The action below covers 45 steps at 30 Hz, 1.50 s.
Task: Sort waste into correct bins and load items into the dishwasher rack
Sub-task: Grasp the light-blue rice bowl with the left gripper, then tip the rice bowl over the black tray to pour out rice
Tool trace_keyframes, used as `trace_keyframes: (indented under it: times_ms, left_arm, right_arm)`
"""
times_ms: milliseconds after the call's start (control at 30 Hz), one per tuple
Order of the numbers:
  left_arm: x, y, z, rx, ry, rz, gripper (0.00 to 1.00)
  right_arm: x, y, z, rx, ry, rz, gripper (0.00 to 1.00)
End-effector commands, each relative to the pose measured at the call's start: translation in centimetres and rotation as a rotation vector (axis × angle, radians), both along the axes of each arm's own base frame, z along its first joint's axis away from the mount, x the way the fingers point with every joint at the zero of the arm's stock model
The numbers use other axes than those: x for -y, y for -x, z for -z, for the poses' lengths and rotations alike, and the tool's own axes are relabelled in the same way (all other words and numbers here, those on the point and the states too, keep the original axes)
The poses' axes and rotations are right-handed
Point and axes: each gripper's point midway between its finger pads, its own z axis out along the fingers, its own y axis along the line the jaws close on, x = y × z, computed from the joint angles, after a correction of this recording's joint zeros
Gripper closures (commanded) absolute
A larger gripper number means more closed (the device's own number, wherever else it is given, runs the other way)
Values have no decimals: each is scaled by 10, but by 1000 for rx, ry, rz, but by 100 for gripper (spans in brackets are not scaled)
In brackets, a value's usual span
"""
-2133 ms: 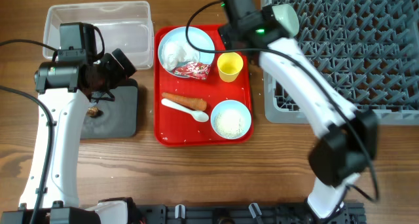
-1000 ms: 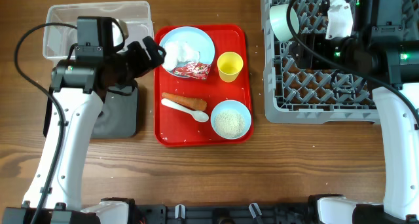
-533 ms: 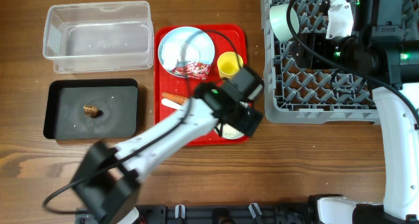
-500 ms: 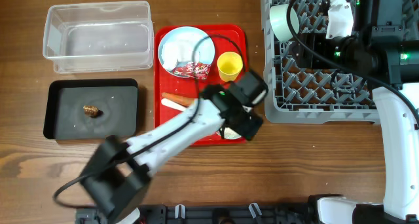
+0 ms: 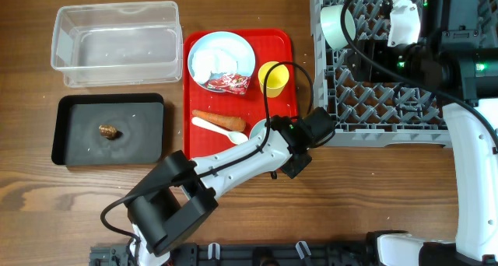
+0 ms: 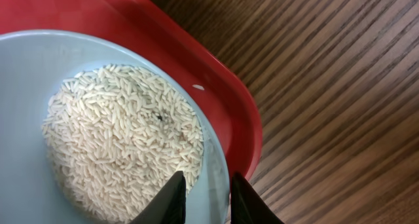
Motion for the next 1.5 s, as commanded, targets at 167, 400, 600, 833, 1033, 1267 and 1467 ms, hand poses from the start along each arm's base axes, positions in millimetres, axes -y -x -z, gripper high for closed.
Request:
trace_keyframes:
  times_ms: [167,400,600,833,1033,1267,1467]
  left_arm:
    - [-4,2,7,1,-44,8,96]
    - [11,-26,-99,135,193,-108,96]
    - [-59,-61,-144,140,260,-376,96]
    - [-175,-101,-132,-64,341,-688,96]
    - [-251,-114,-130,-182,612,-821,96]
    - [-310,-94,-126,-209,1006,-859,96]
    - [-342,-78,-124,-147,1260,-930,96]
  right_arm:
    - [5,1,5,-16,30,8,32]
    - [5,3,6,-26,29,9,32]
    - [5,3,6,-25,30,8,31]
    - [5,4,7,-28,30,8,31]
    - [6,5,7,-33,31,7,31]
    - [5,5,7,-33,30,8,31]
    - [5,5,7,-33,29,8,31]
